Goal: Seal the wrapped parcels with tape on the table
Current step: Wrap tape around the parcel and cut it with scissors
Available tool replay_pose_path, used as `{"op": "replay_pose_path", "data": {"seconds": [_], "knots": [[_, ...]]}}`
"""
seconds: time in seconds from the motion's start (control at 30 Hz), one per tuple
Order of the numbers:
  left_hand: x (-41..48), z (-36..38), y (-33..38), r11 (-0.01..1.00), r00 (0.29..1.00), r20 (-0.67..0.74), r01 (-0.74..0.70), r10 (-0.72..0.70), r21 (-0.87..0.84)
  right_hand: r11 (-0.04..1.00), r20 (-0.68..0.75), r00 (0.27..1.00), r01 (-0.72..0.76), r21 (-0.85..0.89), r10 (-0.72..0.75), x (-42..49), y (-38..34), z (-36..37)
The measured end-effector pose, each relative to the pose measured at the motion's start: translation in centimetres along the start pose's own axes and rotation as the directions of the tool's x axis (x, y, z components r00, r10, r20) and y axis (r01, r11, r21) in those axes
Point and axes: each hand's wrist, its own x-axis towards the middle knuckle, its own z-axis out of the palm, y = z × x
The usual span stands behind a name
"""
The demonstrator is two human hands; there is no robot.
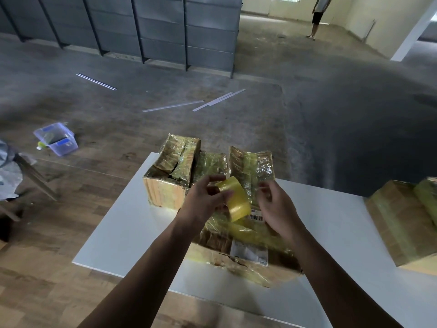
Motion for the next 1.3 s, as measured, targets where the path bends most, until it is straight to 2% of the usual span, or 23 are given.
{"op": "replay_pose_path", "data": {"seconds": [0.03, 0.1, 0.17, 0.2, 0.3, 0.37, 0.4, 0.63, 0.93, 1.17, 1.3], "knots": [[0.0, 0.2, -0.2, 1.000, 1.000, -0.028, 0.001, -0.002, -0.030, 0.997, -0.017, 0.998, 0.058, -0.049, -0.058, -0.3, -0.4, 0.0], [-0.1, 0.7, -0.5, 0.997, 0.999, -0.053, -0.016, 0.012, -0.074, 0.991, 0.052, 0.991, 0.123, -0.053, -0.120, -0.7, -1.1, 0.0], [-0.2, 0.9, -0.6, 0.998, 0.998, -0.060, -0.028, 0.024, -0.059, 0.988, 0.103, 0.984, 0.151, -0.036, -0.147, -0.9, -1.6, 0.0], [-0.2, 0.9, -0.4, 0.999, 0.999, -0.051, -0.014, 0.012, -0.034, 0.985, 0.083, 0.983, 0.165, -0.041, -0.162, -0.8, -1.7, 0.0], [-0.1, 0.3, 0.0, 0.987, 0.997, 0.053, 0.041, -0.050, 0.153, 0.974, -0.032, 0.977, 0.208, -0.086, -0.211, -0.5, -1.6, 0.2], [-0.1, -0.2, -0.1, 0.939, 0.994, 0.098, 0.005, -0.041, 0.344, 0.970, -0.041, 0.973, 0.222, -0.095, -0.227, -0.4, -1.4, 0.3], [-0.1, -0.3, -0.2, 0.925, 0.994, 0.102, -0.014, -0.027, 0.381, 0.968, -0.036, 0.971, 0.231, -0.101, -0.235, -0.3, -1.4, 0.3], [-0.2, -0.8, -0.1, 0.965, 0.987, 0.154, -0.006, -0.035, 0.261, 0.961, -0.080, 0.958, 0.271, -0.063, -0.275, -0.3, -1.0, 0.5], [-0.6, -1.3, -1.0, 0.960, 0.988, 0.150, -0.009, -0.035, 0.281, 0.940, -0.064, 0.938, 0.339, -0.035, -0.341, -0.2, 0.0, 0.8], [-0.8, -1.3, -0.8, 0.933, 0.991, 0.127, -0.017, -0.032, 0.361, 0.900, -0.071, 0.900, 0.423, -0.104, -0.431, -0.2, 0.2, 1.2], [-0.6, -1.6, -0.7, 0.842, 0.989, 0.150, -0.072, -0.010, 0.534, 0.873, -0.059, 0.877, 0.466, -0.140, -0.478, -0.3, 0.4, 1.4]]}}
